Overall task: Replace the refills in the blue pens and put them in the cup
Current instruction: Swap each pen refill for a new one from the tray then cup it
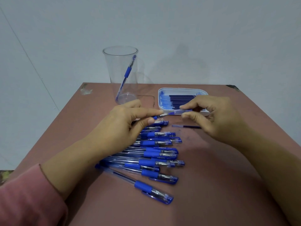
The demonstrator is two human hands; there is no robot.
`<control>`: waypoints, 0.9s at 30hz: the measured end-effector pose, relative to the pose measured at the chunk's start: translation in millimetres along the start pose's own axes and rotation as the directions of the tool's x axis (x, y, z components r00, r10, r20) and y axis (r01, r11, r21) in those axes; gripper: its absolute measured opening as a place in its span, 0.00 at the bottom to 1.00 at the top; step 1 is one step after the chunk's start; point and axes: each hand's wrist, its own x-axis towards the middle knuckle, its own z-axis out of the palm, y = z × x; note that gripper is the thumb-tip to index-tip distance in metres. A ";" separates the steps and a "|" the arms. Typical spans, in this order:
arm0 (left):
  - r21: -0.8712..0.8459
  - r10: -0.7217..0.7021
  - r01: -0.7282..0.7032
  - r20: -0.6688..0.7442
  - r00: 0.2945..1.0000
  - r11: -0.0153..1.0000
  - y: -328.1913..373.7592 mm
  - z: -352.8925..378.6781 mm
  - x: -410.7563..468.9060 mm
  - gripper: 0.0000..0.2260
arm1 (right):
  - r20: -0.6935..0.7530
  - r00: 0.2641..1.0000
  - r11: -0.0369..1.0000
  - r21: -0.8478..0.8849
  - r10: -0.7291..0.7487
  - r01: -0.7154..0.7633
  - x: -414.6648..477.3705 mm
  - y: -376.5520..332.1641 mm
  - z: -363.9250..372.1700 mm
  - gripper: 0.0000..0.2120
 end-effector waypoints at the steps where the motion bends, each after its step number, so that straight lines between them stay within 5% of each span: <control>1: 0.011 0.009 -0.009 -0.005 1.000 1.000 -0.6 0.9 0.6 0.14 | 0.042 0.998 0.998 0.027 0.055 -0.056 0.4 0.6 -1.9 0.05; 8: 0.116 0.054 -0.042 -0.100 0.994 0.992 -1.9 -4.2 2.1 0.11 | 0.368 0.869 0.941 -0.058 0.332 -0.334 -2.0 6.6 -21.1 0.04; 16: 0.121 0.177 -0.171 -0.042 0.983 0.978 -1.4 -4.3 2.8 0.12 | 0.509 0.777 0.928 -0.247 0.370 -0.279 -3.5 3.7 -17.9 0.07; 19: 0.124 0.177 -0.172 -0.035 0.984 0.977 -3.3 -4.7 3.3 0.12 | 0.486 0.800 0.934 -0.237 0.353 -0.269 -3.5 4.0 -19.3 0.08; 23: 0.119 0.176 -0.170 -0.035 0.984 0.978 -3.4 -4.2 2.9 0.13 | 0.266 0.938 0.973 0.009 0.221 -0.232 -3.2 1.9 -12.0 0.10; 27: 0.131 0.187 -0.181 -0.039 0.982 0.975 -3.1 -3.7 2.1 0.13 | 0.227 0.953 0.953 0.181 0.199 -0.242 -2.8 -8.5 4.3 0.11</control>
